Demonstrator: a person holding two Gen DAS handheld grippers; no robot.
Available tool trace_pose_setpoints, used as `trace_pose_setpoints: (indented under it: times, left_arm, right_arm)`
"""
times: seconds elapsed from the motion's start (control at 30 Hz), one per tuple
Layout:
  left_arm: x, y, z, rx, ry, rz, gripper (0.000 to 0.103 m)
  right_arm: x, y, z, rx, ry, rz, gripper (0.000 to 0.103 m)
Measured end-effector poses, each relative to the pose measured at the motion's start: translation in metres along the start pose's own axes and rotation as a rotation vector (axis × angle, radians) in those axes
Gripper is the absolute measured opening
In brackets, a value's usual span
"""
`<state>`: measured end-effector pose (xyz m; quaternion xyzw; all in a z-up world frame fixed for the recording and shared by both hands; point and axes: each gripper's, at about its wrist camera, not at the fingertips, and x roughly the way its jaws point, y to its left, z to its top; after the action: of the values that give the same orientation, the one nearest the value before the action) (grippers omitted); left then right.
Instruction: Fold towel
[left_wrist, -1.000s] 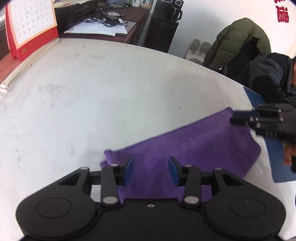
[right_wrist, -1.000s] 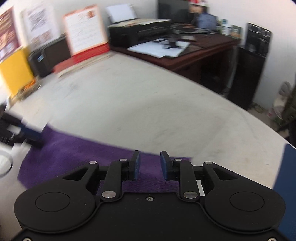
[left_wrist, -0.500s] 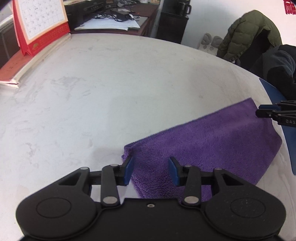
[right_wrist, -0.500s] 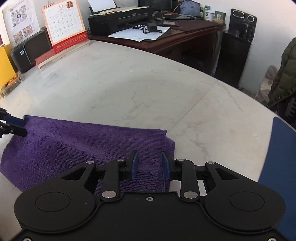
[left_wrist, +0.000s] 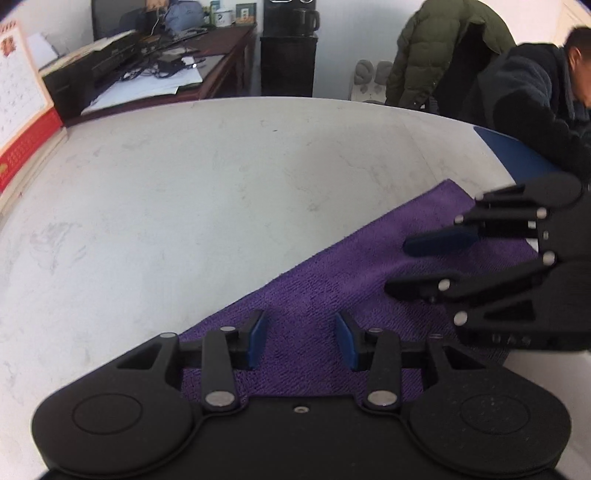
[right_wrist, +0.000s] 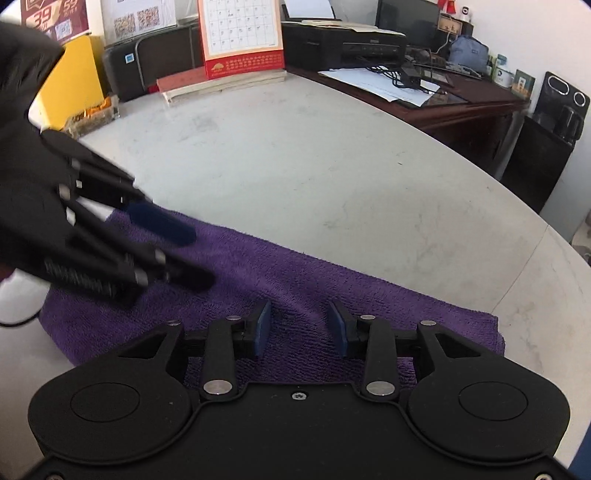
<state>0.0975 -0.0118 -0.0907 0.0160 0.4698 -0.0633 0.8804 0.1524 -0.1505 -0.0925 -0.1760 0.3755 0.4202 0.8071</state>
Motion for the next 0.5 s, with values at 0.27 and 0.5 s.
trace_pose_setpoints:
  times: [0.27,0.5]
  left_arm:
    - [-0.005,0.014,-0.012,-0.032,0.004,-0.034,0.039]
    - [-0.019,0.035,-0.022,-0.108,0.038,-0.01,0.039]
  right_arm:
    - [-0.014,-0.031,-0.015,0.133,-0.026,0.007,0.036]
    - [-0.029,-0.076,-0.029,0.266,-0.034,-0.062,0.043]
